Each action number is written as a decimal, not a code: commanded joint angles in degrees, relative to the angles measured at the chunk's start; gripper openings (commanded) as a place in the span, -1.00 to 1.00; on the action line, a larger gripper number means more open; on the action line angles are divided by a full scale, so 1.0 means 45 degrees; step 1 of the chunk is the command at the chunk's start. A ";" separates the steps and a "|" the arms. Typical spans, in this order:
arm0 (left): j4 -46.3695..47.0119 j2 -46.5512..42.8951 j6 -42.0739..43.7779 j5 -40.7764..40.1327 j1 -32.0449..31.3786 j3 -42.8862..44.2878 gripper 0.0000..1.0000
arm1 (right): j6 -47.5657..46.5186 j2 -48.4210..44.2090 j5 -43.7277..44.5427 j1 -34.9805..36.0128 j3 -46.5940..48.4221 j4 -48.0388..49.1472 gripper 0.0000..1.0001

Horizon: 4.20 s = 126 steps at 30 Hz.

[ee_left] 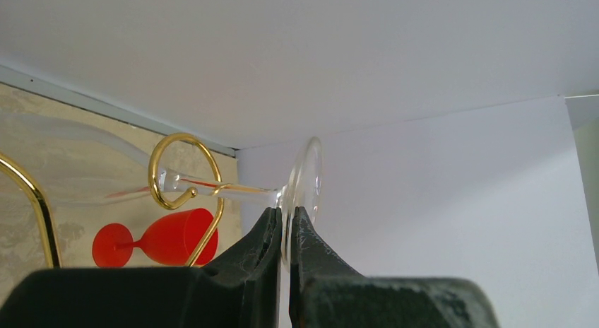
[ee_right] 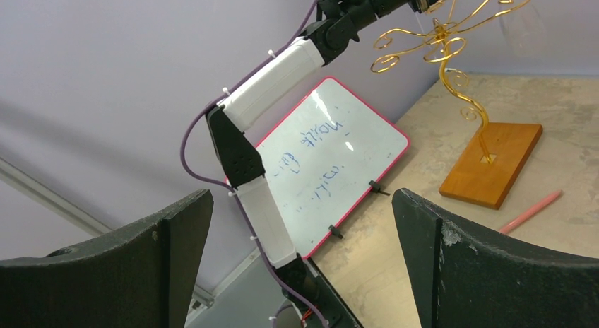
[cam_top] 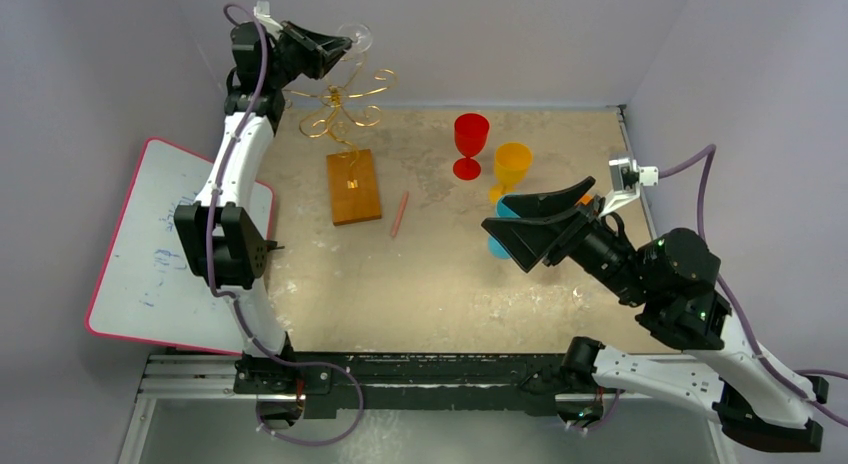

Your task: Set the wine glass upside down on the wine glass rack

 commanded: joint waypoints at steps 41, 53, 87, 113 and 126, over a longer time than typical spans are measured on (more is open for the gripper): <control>-0.3439 0.0198 0.3561 -0.2126 0.0071 0.2051 -0.85 | -0.0090 -0.0556 0.0419 0.0007 -0.0050 0.0086 1.00; -0.4088 0.0256 0.3984 -0.2608 0.0074 0.2334 -0.70 | -0.0144 -0.0407 0.0410 0.0000 0.0283 -0.0280 1.00; -0.6087 -0.1758 0.6750 -0.5038 0.0108 0.3060 0.21 | 0.0804 0.1531 0.2673 0.0005 0.1091 -0.3041 1.00; -0.9428 -1.0369 1.0360 -0.4259 0.0081 -0.5728 0.47 | -0.1968 0.6969 0.5925 -0.2136 0.3509 -0.7907 0.84; -0.8462 -1.2690 1.0491 -0.2520 -0.1716 -0.8097 0.49 | -0.2737 0.8039 0.4242 -0.4166 0.2907 -0.7138 -0.06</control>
